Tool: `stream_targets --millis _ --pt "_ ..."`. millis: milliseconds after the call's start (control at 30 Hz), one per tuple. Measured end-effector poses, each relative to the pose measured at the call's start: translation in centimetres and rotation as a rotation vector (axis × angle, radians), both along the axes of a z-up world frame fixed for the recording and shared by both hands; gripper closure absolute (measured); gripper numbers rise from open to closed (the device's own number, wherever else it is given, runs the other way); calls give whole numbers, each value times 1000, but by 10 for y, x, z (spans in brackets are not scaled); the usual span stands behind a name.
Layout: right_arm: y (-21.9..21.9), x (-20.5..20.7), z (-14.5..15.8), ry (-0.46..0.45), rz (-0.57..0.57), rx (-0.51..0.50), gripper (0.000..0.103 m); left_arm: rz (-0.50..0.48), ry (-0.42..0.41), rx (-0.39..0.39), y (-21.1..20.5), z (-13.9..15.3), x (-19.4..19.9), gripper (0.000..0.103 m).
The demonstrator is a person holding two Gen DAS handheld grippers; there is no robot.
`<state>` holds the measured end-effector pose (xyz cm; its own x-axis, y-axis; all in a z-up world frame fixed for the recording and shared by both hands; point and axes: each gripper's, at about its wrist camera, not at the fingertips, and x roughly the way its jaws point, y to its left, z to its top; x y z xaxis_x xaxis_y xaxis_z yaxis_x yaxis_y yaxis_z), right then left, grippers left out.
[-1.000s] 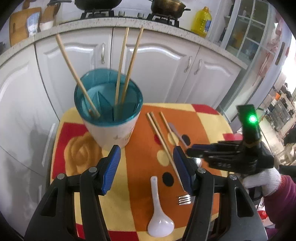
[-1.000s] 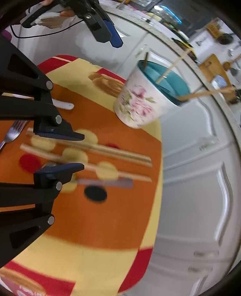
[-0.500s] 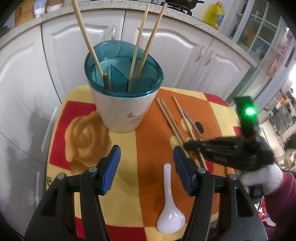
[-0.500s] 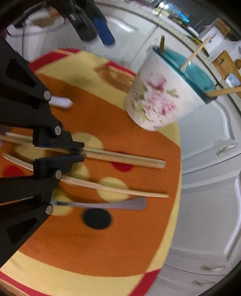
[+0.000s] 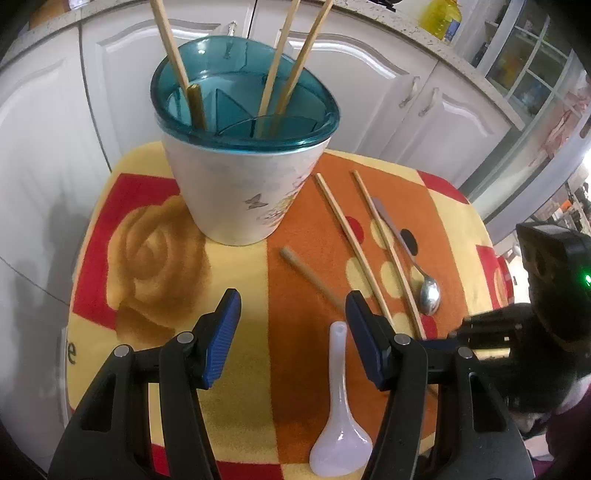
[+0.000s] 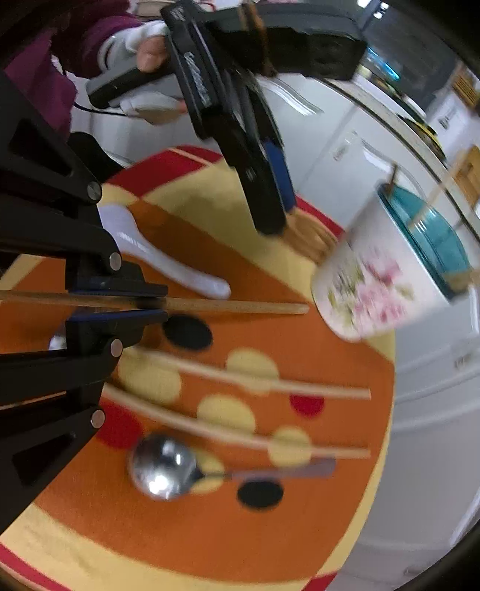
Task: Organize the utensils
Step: 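Lift the chopstick with the right gripper while the left grasps a chopstick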
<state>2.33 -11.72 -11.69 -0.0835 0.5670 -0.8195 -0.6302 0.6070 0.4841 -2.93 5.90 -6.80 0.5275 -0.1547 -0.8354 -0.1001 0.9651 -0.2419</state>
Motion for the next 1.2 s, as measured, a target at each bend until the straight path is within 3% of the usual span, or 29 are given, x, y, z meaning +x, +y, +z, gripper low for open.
stream_targets --millis 200,300,467,633,767,933,1000,1067,1133,1200 --pt "12 -8 -5 25 30 8 97 27 34 -9 7 -11 2 45" --pt "1 5 6 5 -17 31 97 41 54 -28 12 -16 6 45" --pt "-20 55 21 -89 -183 1 97 84 86 -104 18 -29 16 45" --pt "-17 109 13 -149 -297 -62 97 117 106 -160 17 -37 27 45" --pt "-8 147 -2 -124 -327 -109 97 141 98 -170 14 -36 36 45" --pt "11 166 -13 -119 -306 -141 97 170 110 -165 10 -43 44 46" --pt "14 169 -15 -138 -300 -133 97 180 98 -140 8 -43 46 53" --pt "17 172 -16 -146 -289 -137 97 182 97 -118 2 -44 50 67" --pt "17 176 -16 -149 -284 -128 97 182 98 -108 3 -47 52 89" --pt "14 174 -9 -153 -287 -99 97 158 93 -136 4 -48 51 93"
